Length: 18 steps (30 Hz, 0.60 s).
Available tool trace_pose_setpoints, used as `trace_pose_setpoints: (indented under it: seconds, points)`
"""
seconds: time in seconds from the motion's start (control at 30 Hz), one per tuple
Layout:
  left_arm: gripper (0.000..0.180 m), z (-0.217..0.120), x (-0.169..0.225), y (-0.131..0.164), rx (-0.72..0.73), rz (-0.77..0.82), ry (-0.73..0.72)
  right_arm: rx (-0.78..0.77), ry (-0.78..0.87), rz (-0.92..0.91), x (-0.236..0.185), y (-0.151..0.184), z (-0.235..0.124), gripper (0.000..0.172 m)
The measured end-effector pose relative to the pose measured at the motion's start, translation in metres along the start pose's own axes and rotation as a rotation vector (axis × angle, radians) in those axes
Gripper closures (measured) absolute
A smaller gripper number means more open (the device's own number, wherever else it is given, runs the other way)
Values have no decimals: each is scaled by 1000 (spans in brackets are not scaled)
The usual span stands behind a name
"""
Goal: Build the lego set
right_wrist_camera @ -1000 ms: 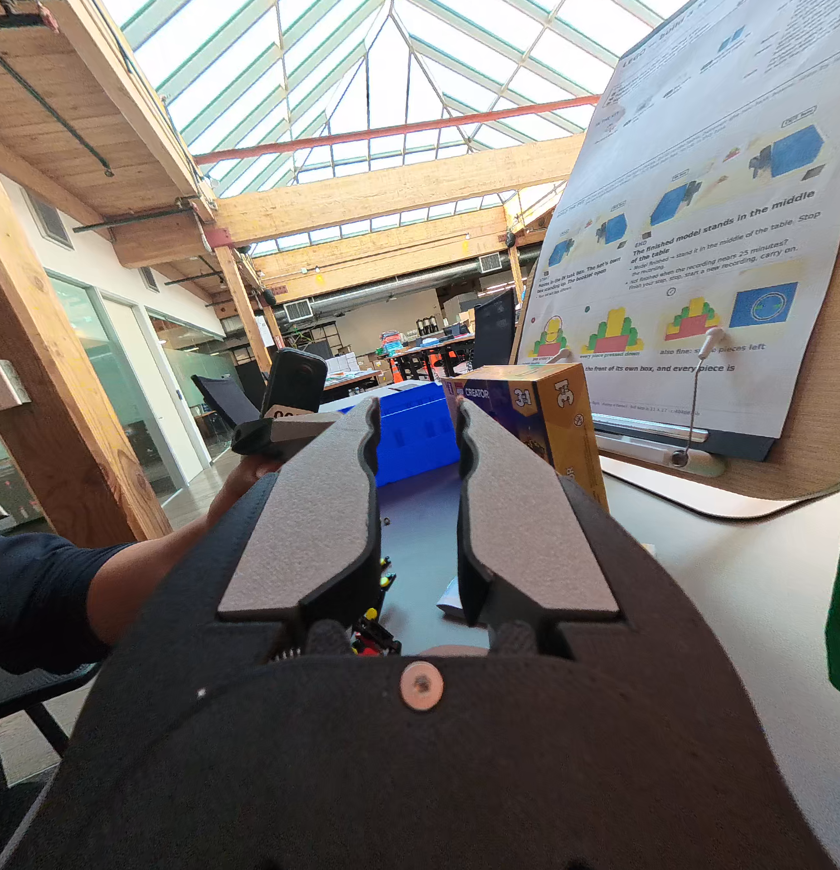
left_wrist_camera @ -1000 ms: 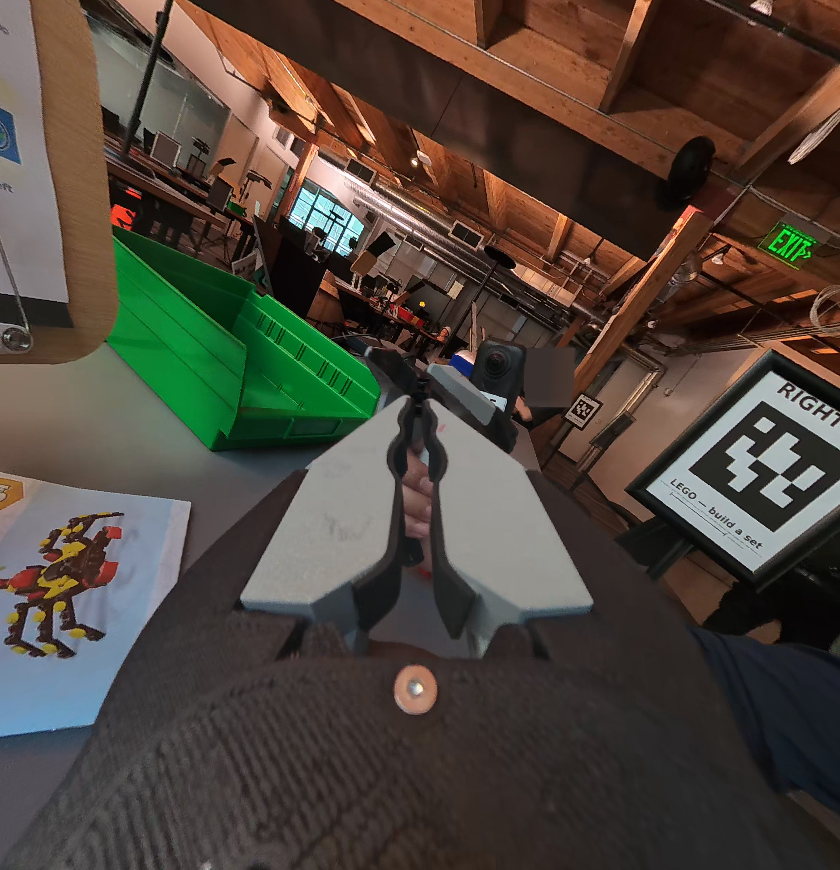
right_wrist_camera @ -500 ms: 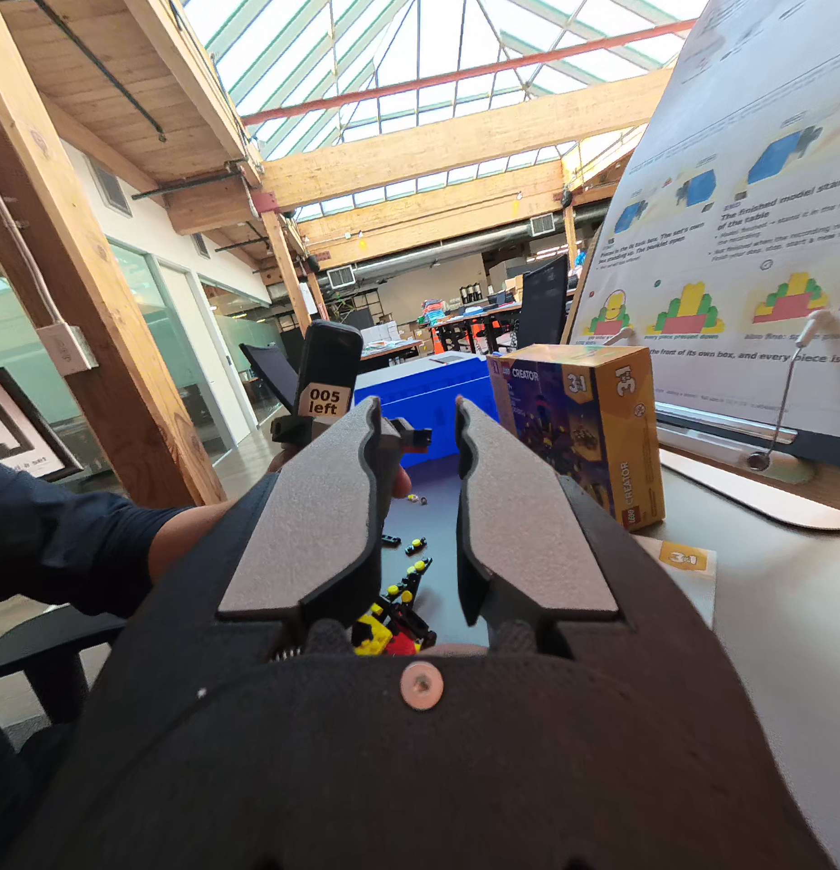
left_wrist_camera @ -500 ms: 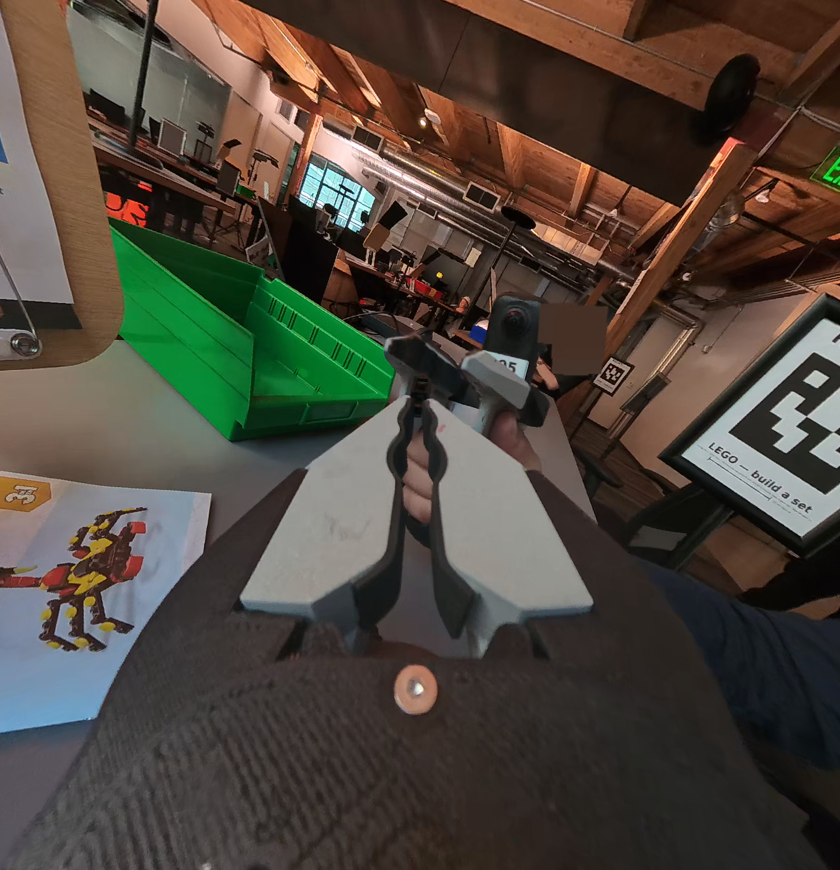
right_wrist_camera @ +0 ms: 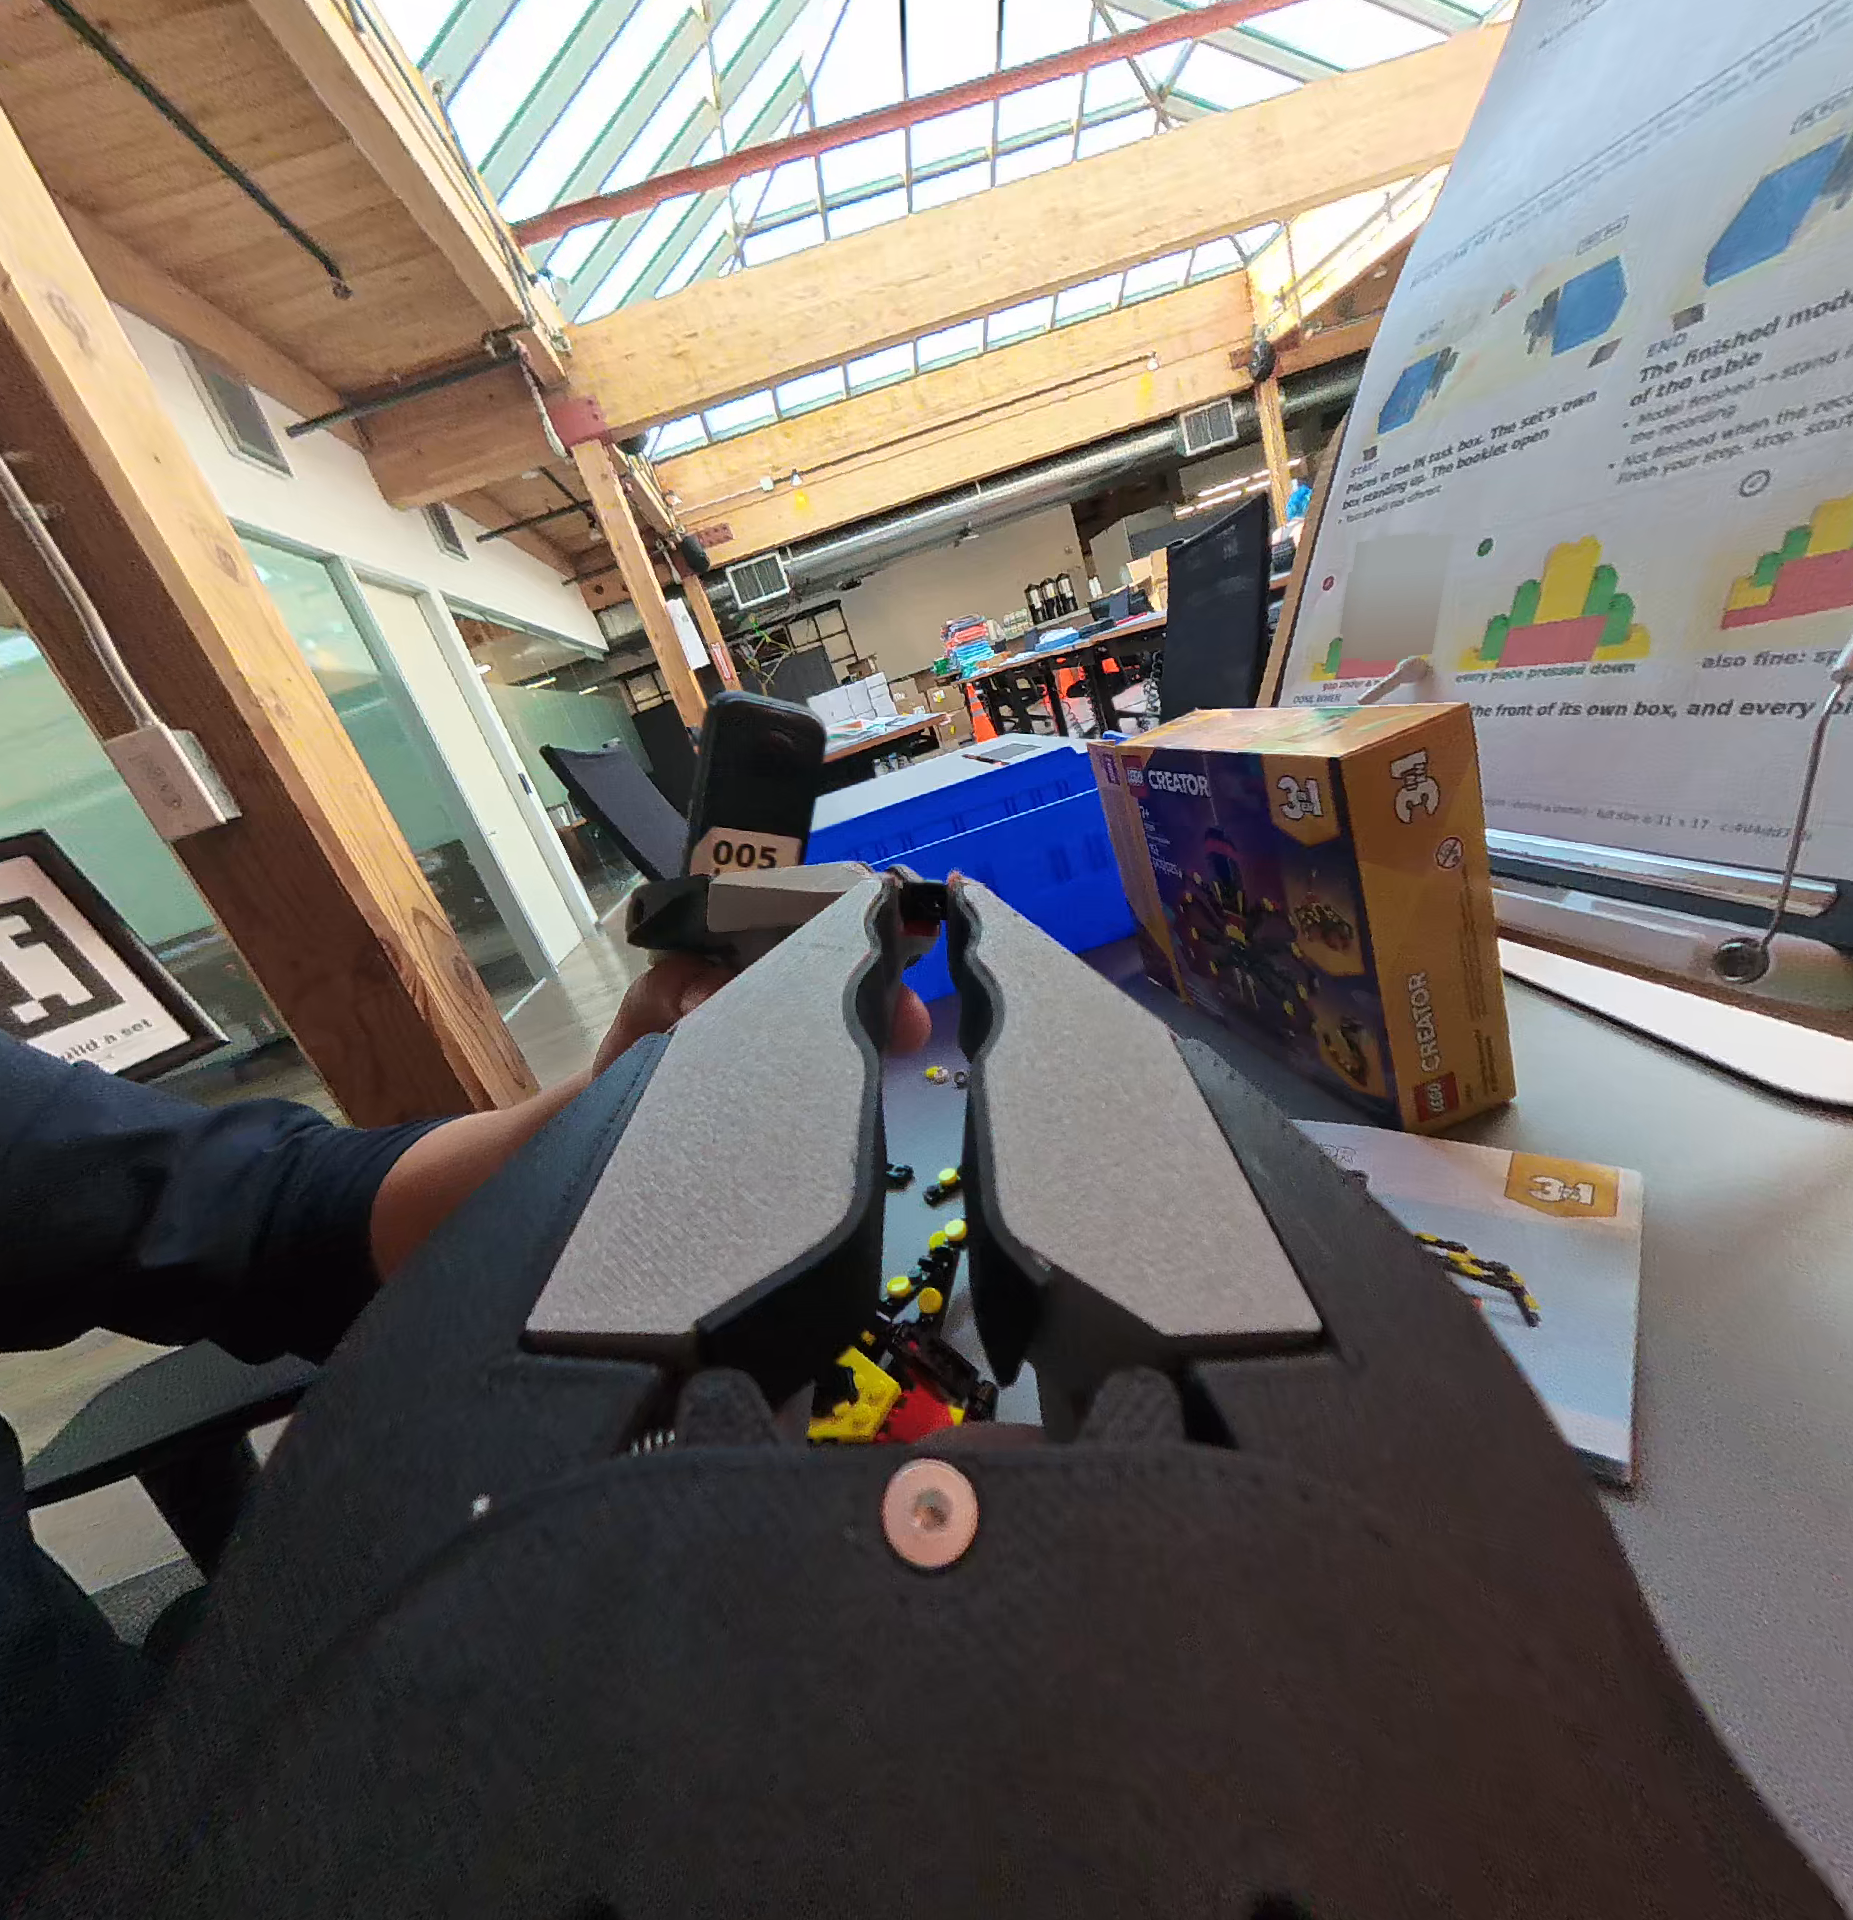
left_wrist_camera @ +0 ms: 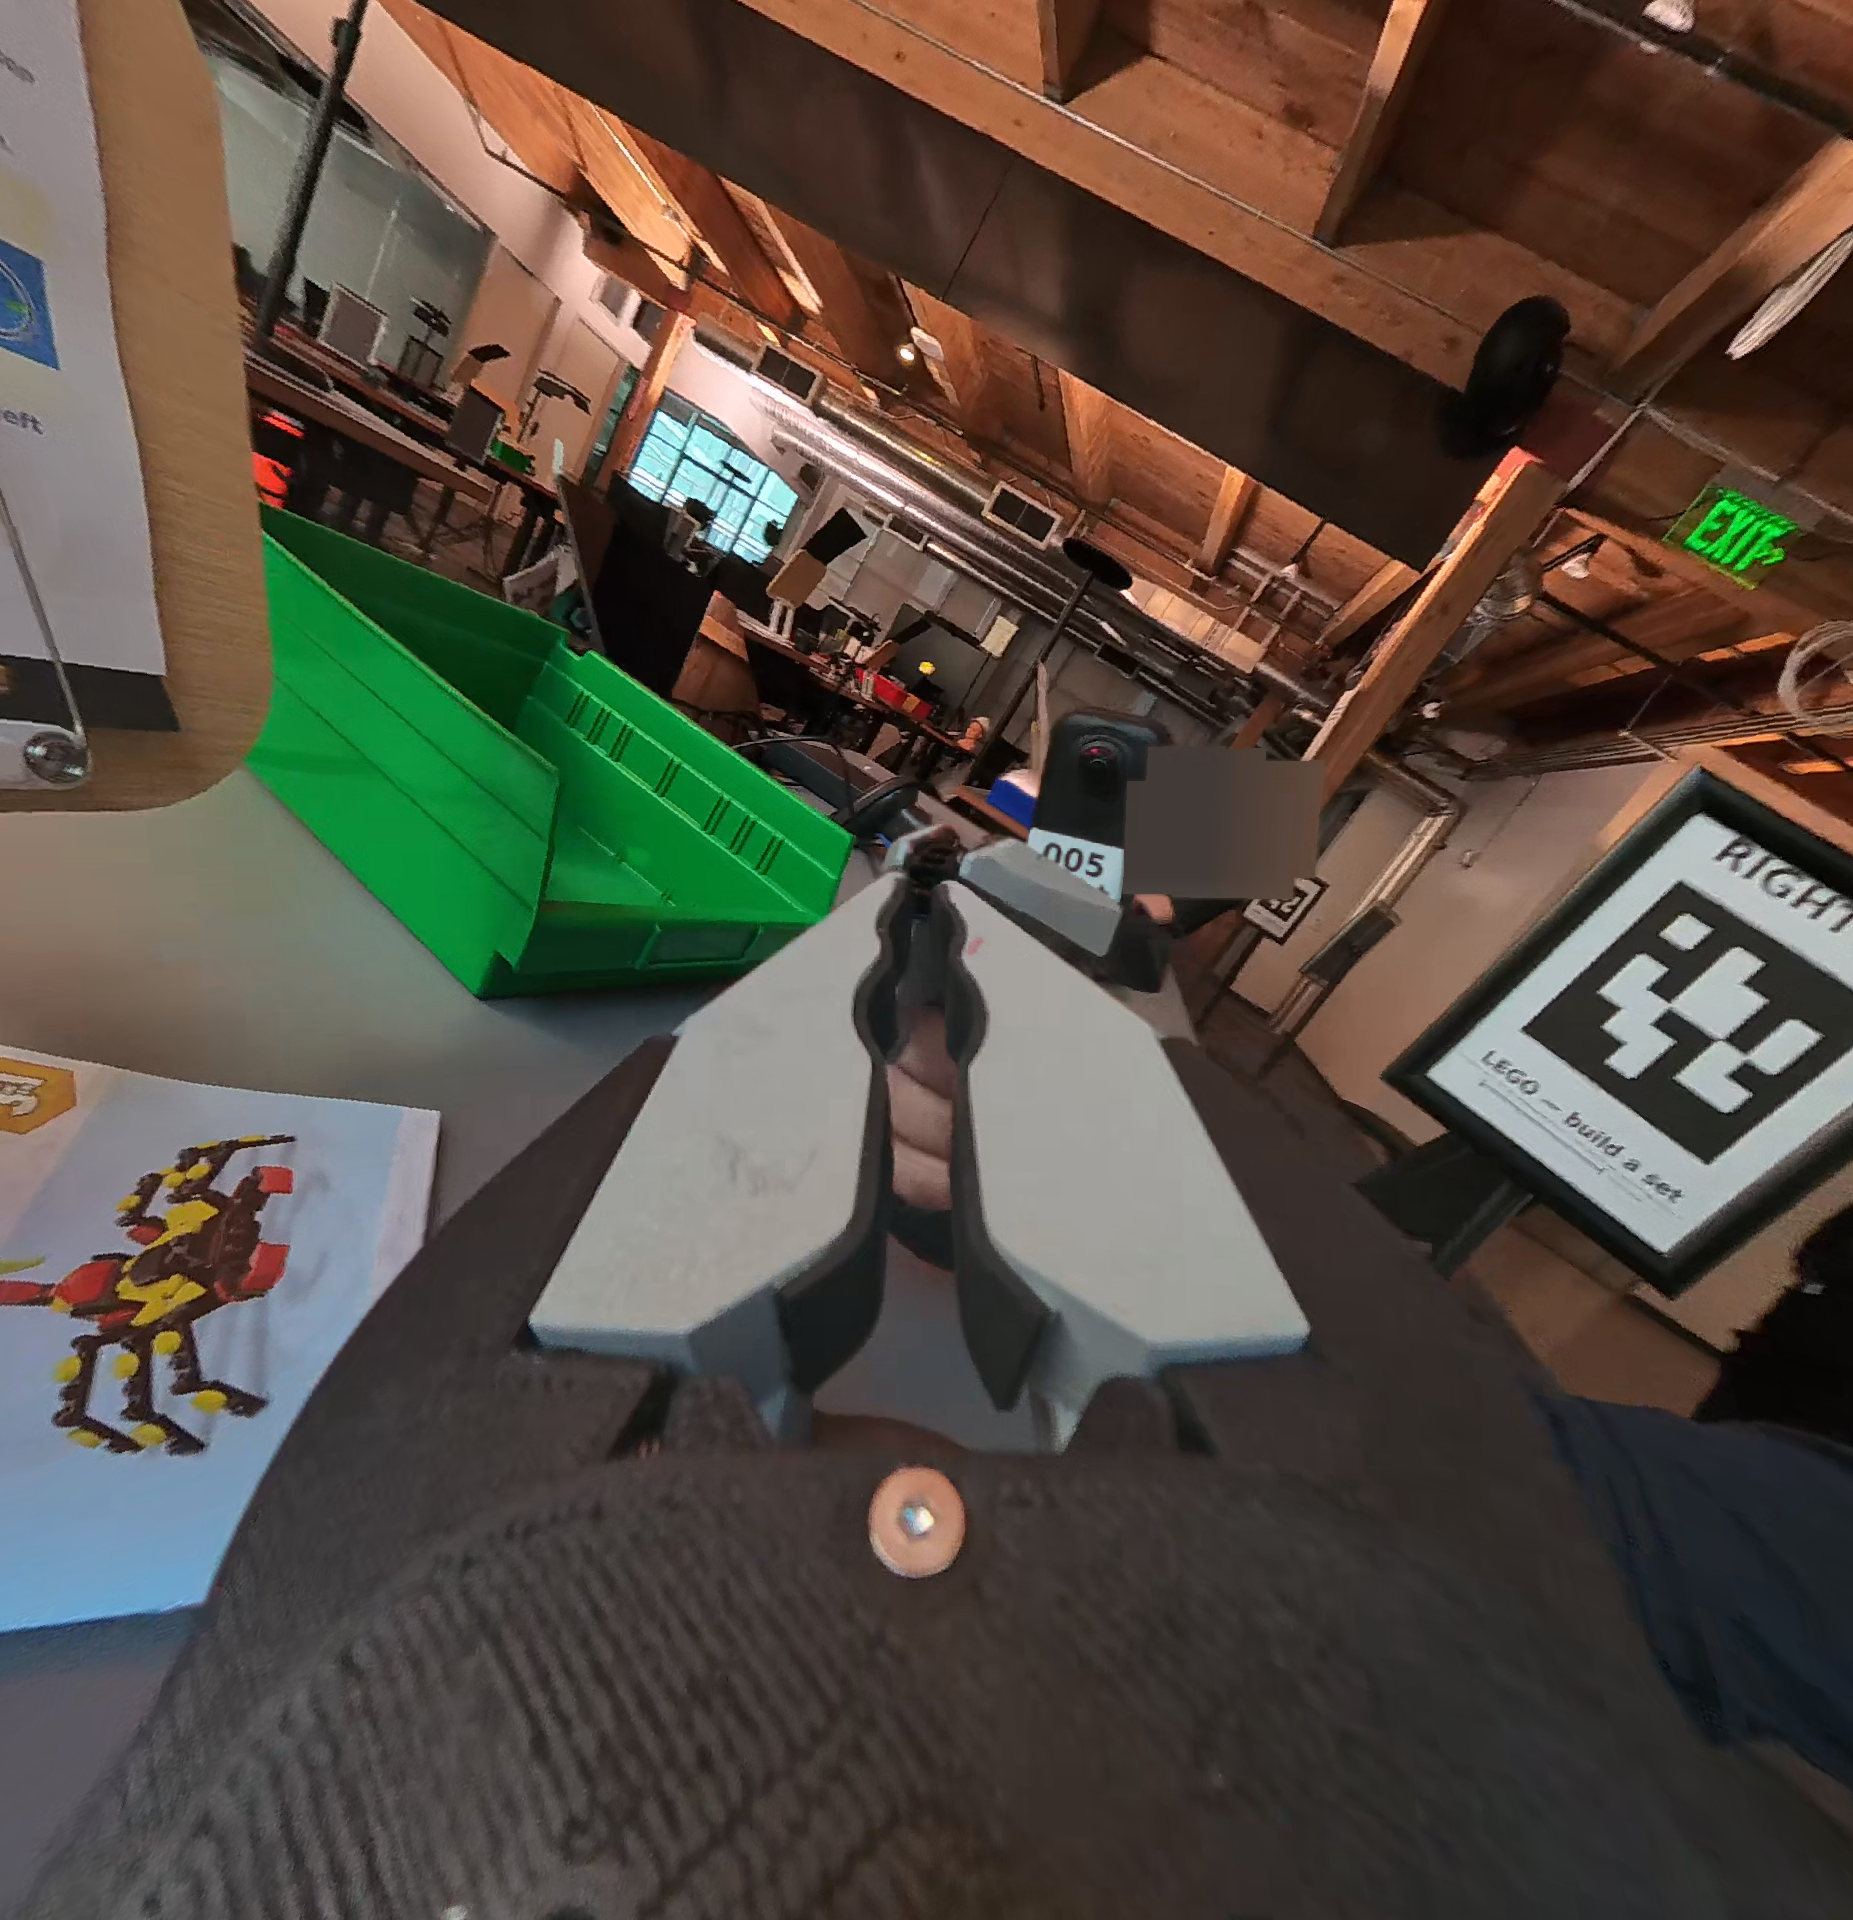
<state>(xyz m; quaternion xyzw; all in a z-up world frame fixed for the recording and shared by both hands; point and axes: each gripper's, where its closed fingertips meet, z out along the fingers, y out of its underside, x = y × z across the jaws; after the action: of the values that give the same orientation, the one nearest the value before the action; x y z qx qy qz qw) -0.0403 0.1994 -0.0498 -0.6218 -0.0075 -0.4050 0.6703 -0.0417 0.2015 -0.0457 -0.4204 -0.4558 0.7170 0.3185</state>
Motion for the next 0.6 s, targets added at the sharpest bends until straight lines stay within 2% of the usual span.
trace_pose_setpoints:
  seconds: [0.13, 0.37, 0.47, 0.6]
  points:
    - [176, 0, -2, 1, -25, 90, -49, 3, 13, 18, 3, 0, 1, 167]
    - [174, 2, 0, 2, -21, 82, -31, 55, -44, 62, -4, -10, -3, 167]
    - [172, 2, 7, -1, 2, 83, -3, 21, -33, 42, -5, -4, 1, 167]
    - [177, 1, 8, -1, -4, 111, 5, 31, -67, 74, -8, -5, 1, 167]
